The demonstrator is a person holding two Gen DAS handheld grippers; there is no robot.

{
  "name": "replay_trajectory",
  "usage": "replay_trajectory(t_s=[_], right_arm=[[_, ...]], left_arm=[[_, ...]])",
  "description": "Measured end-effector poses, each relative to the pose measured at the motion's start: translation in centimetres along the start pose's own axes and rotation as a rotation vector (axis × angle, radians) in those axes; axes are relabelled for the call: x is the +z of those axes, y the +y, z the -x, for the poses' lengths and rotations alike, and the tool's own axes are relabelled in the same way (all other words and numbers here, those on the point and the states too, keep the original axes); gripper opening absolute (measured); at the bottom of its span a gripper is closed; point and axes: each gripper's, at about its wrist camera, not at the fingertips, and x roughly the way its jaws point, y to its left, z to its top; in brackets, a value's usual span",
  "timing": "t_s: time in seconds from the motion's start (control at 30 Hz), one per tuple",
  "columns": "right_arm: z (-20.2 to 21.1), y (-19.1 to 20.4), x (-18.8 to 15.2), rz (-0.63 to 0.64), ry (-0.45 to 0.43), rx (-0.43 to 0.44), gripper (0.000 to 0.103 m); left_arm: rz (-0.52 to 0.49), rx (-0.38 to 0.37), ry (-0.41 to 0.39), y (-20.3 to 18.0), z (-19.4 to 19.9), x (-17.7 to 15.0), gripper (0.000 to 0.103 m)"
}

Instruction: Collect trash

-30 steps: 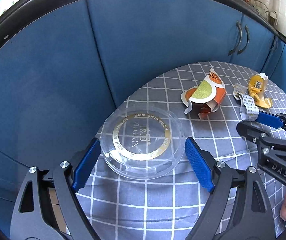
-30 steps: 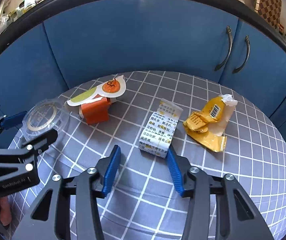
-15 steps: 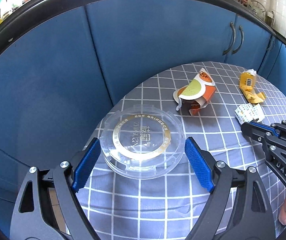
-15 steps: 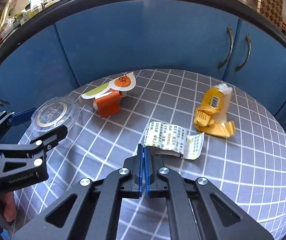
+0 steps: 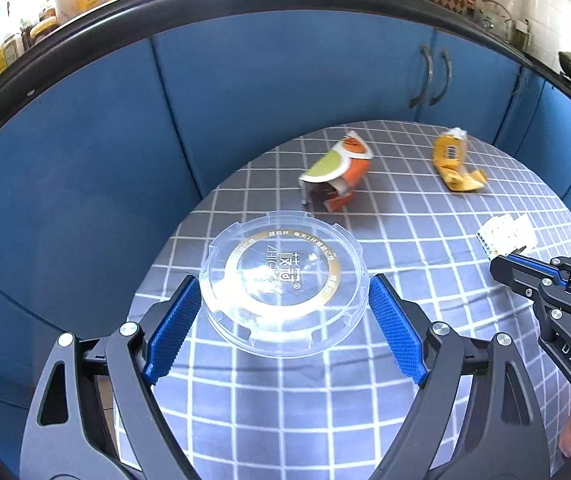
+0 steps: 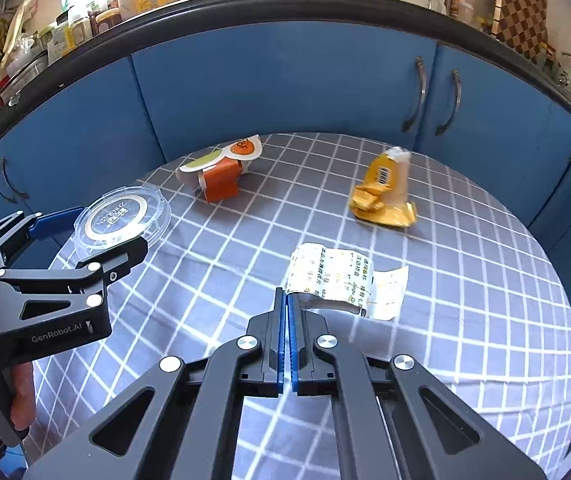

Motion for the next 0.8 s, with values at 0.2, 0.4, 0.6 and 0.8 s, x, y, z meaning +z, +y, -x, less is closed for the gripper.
replay_trajectory(t_s=[0.2, 0.4, 0.6, 0.8], right_arm=[[2.6, -1.3, -2.0, -0.014, -0.009, -0.023, 0.002], [4.2, -2.8, -3.5, -0.038, -0.017, -0.032, 0.002], [6.0, -5.0, -4.9, -0.067, -0.034, -0.041, 0.002], [7.7, -7.8, -6.1, -0.107, -0.046, -0.058, 0.002]], left_arm=[[-0.033, -0.013, -0.003, -2.7, 1.5, -1.0, 0.084], [-0.062, -0.030, -0.009, -5.8, 2.8, -1.6, 0.084], [-0.111, -0.045, -0.013, -9.4, 3.6, -1.9, 0.084], [-0.152, -0.068, -0.019, -13.1, 4.2, -1.7, 0.084]])
